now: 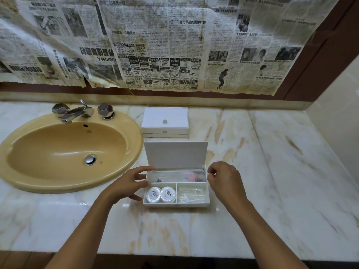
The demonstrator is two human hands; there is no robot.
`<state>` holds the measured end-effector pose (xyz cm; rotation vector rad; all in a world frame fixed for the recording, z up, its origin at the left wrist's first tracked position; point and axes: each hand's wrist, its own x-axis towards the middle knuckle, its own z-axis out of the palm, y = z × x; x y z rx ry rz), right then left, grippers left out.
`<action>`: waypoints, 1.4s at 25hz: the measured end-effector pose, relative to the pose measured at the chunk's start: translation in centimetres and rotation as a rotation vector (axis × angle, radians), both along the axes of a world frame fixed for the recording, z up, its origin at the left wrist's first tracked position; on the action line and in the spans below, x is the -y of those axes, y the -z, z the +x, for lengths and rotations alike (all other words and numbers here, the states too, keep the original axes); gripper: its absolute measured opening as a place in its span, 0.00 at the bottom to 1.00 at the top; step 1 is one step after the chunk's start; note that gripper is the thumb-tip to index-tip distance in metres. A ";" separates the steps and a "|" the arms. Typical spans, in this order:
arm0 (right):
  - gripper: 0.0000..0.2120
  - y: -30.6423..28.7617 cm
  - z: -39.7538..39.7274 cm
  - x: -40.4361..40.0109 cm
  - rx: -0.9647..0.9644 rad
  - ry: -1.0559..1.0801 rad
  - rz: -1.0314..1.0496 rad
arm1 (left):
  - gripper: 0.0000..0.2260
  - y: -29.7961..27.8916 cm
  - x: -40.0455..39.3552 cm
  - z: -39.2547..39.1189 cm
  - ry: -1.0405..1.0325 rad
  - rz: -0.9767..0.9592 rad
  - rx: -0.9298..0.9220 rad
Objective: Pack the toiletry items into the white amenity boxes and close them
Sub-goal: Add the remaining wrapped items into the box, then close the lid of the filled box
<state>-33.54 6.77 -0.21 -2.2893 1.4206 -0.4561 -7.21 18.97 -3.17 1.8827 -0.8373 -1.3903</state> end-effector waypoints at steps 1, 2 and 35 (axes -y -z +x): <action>0.05 -0.7 0.6 -0.4 0.048 -0.050 -0.009 | 0.20 0.0 0.0 0.1 0.001 0.001 0.002; 0.05 -1.1 1.2 -0.8 0.079 -0.117 -0.006 | 0.20 -0.1 0.0 0.1 0.003 0.003 0.004; 0.15 -1.6 3.9 1.4 0.164 -0.101 -0.122 | 0.15 -2.4 -0.8 0.1 -0.208 0.014 -0.078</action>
